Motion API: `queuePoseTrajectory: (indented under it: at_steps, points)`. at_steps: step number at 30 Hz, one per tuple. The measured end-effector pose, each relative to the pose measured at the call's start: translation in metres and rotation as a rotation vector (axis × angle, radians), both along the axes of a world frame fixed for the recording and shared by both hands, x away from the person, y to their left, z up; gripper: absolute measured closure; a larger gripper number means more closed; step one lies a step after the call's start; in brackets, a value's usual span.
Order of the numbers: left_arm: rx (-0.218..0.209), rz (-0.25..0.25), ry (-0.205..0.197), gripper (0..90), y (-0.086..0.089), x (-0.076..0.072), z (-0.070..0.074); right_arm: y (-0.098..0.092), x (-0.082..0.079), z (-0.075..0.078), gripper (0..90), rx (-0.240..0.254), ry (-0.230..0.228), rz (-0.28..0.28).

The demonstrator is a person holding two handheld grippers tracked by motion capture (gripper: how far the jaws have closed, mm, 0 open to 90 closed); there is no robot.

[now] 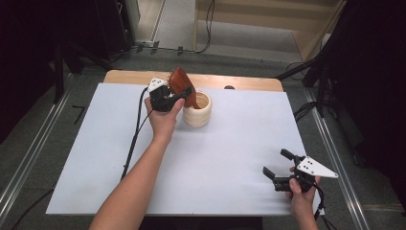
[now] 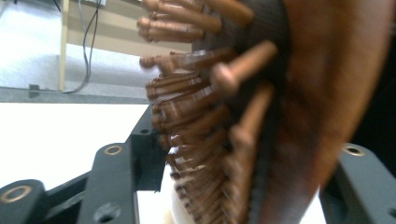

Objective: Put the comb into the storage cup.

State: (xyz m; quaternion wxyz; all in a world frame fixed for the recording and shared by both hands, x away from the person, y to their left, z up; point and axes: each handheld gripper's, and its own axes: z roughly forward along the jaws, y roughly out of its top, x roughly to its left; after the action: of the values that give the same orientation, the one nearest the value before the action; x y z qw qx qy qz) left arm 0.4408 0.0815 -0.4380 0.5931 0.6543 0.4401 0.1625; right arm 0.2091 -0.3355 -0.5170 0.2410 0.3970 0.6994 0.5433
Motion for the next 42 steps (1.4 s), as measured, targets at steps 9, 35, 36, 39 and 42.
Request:
queuePoseTrajectory:
  at_steps: [9,35,36,39,42]
  points:
    - [0.041,-0.046,-0.011,12.6,0.0007,0.0005,-0.0023,-0.0001,0.0002,-0.0001,0.0,-0.001,0.000,0.000]
    - [0.119,-0.074,-0.028,4.4,0.0018,-0.0046,0.0048,-0.0001,0.0002,-0.0002,0.0,-0.003,0.000,0.000]
    - [0.118,-0.076,-0.028,4.4,0.0025,-0.0047,0.0048,-0.0001,0.0002,-0.0002,0.0,-0.003,0.000,0.000]
    - [0.128,-0.072,-0.030,4.4,0.0036,-0.0055,0.0046,-0.0001,0.0002,-0.0002,0.0,-0.003,0.000,0.000]
    - [0.142,-0.080,-0.045,4.3,0.0052,-0.0078,0.0043,0.0003,0.0002,-0.0002,0.0,-0.002,0.001,0.001]
